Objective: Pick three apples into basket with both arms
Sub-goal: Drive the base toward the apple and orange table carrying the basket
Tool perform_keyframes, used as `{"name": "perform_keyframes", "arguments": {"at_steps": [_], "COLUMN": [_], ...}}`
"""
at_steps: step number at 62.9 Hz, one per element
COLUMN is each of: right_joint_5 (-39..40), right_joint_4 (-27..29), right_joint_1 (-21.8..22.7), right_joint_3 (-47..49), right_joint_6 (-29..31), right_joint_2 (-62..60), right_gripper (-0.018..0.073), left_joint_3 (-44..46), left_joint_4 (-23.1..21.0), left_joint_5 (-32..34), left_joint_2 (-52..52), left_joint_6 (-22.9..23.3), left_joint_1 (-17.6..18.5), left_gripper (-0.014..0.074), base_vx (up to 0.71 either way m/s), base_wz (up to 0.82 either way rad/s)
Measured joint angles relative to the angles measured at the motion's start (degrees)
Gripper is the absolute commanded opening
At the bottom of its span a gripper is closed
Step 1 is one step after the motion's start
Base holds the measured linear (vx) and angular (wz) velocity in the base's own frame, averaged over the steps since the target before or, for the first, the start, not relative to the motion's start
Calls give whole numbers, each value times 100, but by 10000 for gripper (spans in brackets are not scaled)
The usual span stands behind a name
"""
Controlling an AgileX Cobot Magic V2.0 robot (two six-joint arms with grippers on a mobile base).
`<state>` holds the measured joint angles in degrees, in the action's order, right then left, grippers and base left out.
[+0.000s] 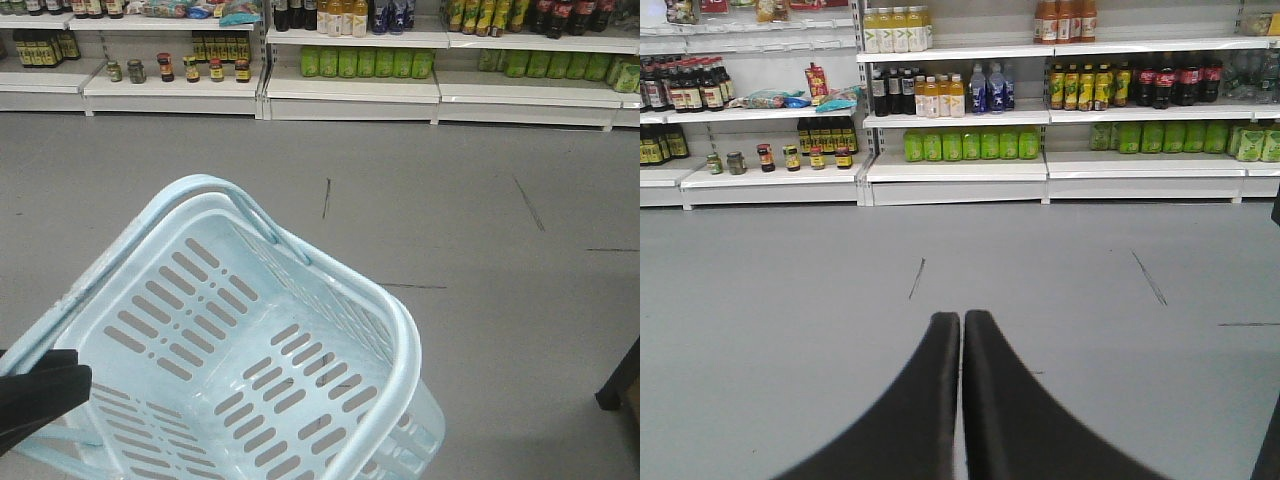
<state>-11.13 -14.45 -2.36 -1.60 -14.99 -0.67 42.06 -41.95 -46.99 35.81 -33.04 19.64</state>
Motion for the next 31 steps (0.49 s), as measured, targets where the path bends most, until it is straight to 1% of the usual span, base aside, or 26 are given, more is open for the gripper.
{"name": "perform_keyframes", "arguments": {"at_steps": [31], "right_joint_5": [0], "right_joint_4": [0], "right_joint_1": [0], "right_joint_3": [0], "right_joint_6": [0], "right_joint_2": [0], "right_gripper": [-4], "left_joint_3": [0], "left_joint_4": [0], "left_joint_5": [0], "left_joint_2": [0], "left_joint_6": [0], "left_joint_1": [0], "left_gripper": [-6], "base_vx": [26], "base_wz": [-13]}}
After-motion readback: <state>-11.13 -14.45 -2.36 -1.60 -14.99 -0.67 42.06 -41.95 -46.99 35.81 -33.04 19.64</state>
